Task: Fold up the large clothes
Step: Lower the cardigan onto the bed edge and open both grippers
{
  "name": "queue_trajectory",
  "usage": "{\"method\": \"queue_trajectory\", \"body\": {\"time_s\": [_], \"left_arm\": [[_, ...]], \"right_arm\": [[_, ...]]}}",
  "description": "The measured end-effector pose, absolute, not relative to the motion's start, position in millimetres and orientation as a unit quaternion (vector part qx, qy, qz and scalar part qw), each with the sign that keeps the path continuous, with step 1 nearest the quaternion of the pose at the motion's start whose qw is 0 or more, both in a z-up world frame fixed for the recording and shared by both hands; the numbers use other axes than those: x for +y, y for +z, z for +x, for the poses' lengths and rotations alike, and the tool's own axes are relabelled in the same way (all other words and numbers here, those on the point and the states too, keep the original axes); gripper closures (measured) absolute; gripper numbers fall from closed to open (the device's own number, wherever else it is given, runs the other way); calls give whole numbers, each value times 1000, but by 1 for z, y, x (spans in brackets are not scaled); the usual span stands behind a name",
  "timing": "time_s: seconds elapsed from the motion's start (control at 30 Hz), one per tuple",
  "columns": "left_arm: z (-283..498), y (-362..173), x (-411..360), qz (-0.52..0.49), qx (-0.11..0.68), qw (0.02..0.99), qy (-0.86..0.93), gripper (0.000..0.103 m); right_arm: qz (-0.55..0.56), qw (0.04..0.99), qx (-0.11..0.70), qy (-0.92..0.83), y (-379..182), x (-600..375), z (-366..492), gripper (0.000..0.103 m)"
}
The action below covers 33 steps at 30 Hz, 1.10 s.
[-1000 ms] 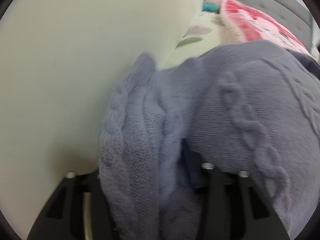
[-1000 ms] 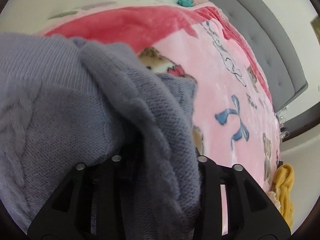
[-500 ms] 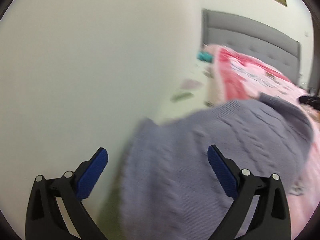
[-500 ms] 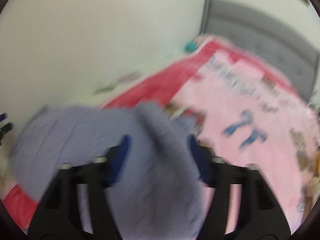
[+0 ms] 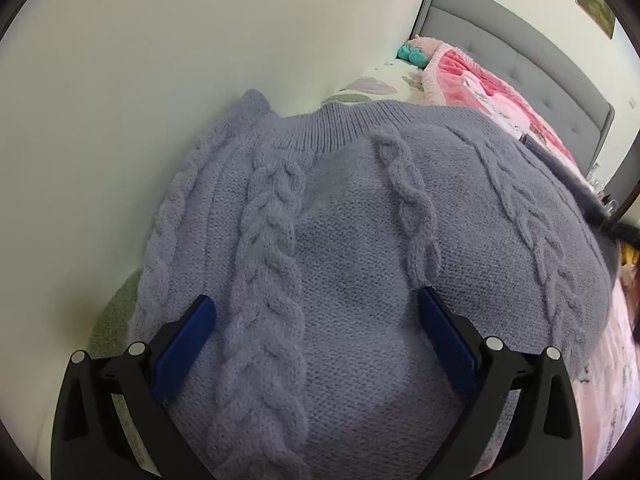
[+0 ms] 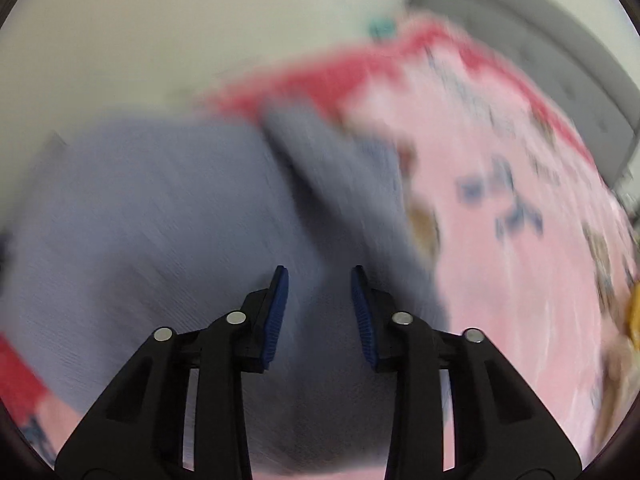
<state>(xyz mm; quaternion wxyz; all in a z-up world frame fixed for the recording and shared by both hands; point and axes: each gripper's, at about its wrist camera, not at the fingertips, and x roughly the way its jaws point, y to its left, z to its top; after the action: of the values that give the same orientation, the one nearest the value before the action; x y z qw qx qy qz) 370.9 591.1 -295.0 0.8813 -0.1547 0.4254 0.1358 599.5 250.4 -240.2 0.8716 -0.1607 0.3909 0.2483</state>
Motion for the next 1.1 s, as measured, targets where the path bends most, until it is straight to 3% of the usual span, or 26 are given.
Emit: {"method": "queue_trajectory", "body": {"time_s": [0.03,0.07,0.13,0.17,0.2,0.37,0.43,0.5,0.73,0.87,0.93,1.03,1.1], "left_arm": [[369,-294,590,-150,426,881,139,4],[373,-294,588,-148,427,881,140,4],[369,-294,587,-145,428,881,143,4],[370,-293,588,-146,429,879,145,4],[376,-293,587,-147,430,878,147,4],[380,-294,587,-159,434,873,155,4],[386,-294,587,-156,435,873,155,4],[386,-294,587,-154,435,873,156,4],[386,-295,587,-156,436,873,155,4],[388,-295,587,-156,437,872,153,4],[389,-295,588,-157,438,872,151,4],[390,-295,588,-156,442,871,149,4],[391,-295,589,-155,446,869,148,4]], "right_arm": [[-157,885,343,274,-219,255,596,47],[-167,890,313,285,-208,262,599,31],[-216,880,308,292,-202,288,620,37],[-235,865,329,299,-208,301,637,50],[-251,851,349,300,-216,312,654,55],[-306,802,406,314,-252,345,698,56],[-335,785,422,305,-266,353,703,69],[-327,780,444,295,-275,356,709,88],[-280,842,394,240,-242,327,725,93],[-260,839,439,188,-249,297,751,93],[-265,826,467,173,-267,291,757,90],[-254,826,483,139,-286,289,757,75],[-233,837,481,117,-286,291,753,27]]}}
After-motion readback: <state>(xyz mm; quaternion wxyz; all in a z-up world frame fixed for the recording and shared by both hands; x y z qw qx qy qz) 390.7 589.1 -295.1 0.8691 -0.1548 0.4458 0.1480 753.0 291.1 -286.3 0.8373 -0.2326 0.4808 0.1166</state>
